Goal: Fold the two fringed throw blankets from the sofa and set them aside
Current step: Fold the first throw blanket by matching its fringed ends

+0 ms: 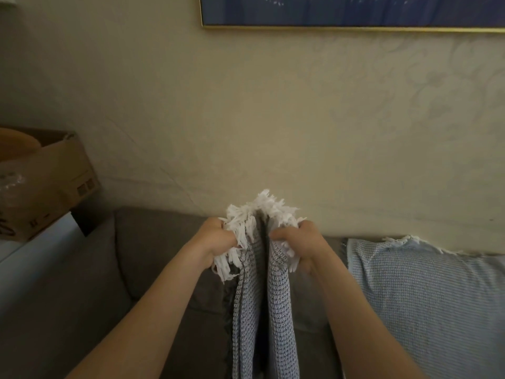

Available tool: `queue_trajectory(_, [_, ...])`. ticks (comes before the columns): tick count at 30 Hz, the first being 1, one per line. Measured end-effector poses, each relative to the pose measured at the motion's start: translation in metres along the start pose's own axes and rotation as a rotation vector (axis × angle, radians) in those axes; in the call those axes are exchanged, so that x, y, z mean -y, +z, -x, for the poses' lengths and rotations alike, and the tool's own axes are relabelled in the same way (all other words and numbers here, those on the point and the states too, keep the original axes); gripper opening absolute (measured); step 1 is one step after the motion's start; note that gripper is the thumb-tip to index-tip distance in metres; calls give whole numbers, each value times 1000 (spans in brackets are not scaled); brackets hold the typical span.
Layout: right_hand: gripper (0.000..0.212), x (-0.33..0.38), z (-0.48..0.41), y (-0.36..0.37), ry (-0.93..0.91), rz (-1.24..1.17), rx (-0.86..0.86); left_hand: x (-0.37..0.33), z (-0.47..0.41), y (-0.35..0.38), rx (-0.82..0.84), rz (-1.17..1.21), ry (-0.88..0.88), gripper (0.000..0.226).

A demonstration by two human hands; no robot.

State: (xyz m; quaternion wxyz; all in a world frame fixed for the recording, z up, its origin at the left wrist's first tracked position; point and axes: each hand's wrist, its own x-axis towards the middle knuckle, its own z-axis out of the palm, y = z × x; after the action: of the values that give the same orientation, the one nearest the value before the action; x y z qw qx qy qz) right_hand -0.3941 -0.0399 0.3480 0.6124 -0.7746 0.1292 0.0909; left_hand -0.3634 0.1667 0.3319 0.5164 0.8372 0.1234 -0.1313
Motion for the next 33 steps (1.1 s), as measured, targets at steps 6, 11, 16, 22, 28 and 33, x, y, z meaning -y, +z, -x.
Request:
queue_trajectory(6, [12, -2, -1, 18, -119, 9, -131, -5, 1, 4, -1, 97, 4, 22])
queue_trajectory(11, [16, -7, 2, 38, -262, 136, -28, -19, 5, 16, 27, 126, 97, 29])
queue_trajectory(16, [13, -2, 4, 29, -276, 149, 56, -20, 7, 14, 22, 229, 54, 35])
queue_trajectory(22, [16, -9, -4, 36, -341, 82, -153, -23, 9, 25, 18, 494, -51, 33])
queue_trajectory(28, [6, -3, 9, 50, -528, 274, -258, -32, 13, 27, 52, 644, -154, 34])
queue_trajectory(33, [24, -3, 26, 47, -623, 200, 66, -36, 23, 24, 74, 737, -191, 35])
